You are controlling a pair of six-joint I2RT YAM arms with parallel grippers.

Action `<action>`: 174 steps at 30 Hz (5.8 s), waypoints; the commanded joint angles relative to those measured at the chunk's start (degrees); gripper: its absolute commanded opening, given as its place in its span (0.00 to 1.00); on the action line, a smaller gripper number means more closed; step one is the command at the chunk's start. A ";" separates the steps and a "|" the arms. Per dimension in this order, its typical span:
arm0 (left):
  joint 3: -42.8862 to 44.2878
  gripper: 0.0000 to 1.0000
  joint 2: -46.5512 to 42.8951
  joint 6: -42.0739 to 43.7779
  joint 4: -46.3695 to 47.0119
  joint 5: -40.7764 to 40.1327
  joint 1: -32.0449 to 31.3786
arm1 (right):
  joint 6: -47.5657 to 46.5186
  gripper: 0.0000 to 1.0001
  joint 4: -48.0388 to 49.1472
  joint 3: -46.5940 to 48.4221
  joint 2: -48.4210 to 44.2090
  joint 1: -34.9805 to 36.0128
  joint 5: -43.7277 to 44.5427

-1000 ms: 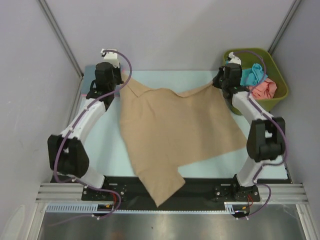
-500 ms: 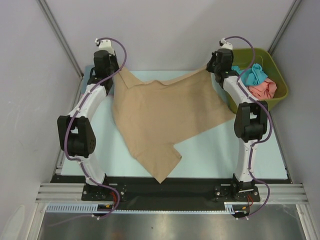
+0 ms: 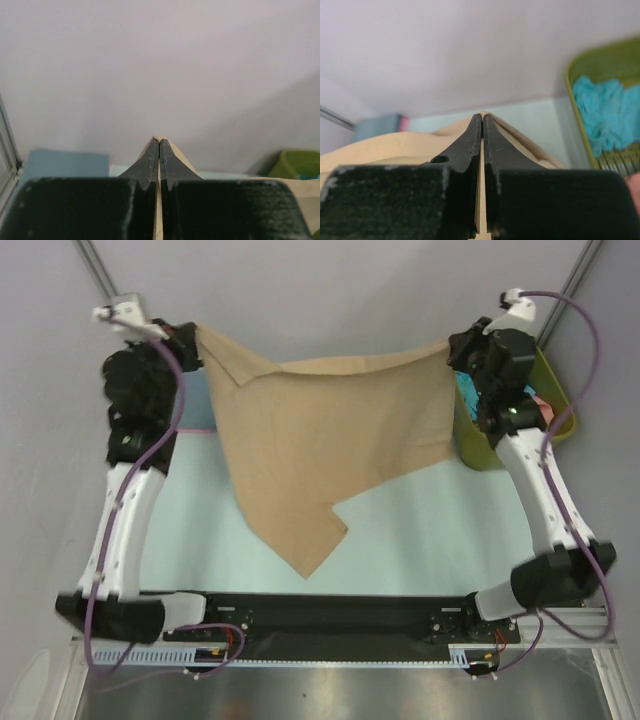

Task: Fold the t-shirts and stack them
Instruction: Flatten the tshirt out, then fold the tshirt

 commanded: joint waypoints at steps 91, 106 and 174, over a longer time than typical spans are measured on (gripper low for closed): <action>-25.84 0.00 -11.20 -14.23 -37.81 -10.20 -11.27 | -2.18 0.00 -28.79 18.21 29.79 -3.45 -9.45; -30.94 0.00 -19.37 -20.21 -44.66 -2.03 -11.27 | -7.27 0.00 -33.36 20.50 32.33 -6.44 -9.63; -7.56 0.41 27.37 -22.93 -51.96 -12.57 -6.18 | 0.19 0.66 -28.79 23.92 45.69 0.24 -2.94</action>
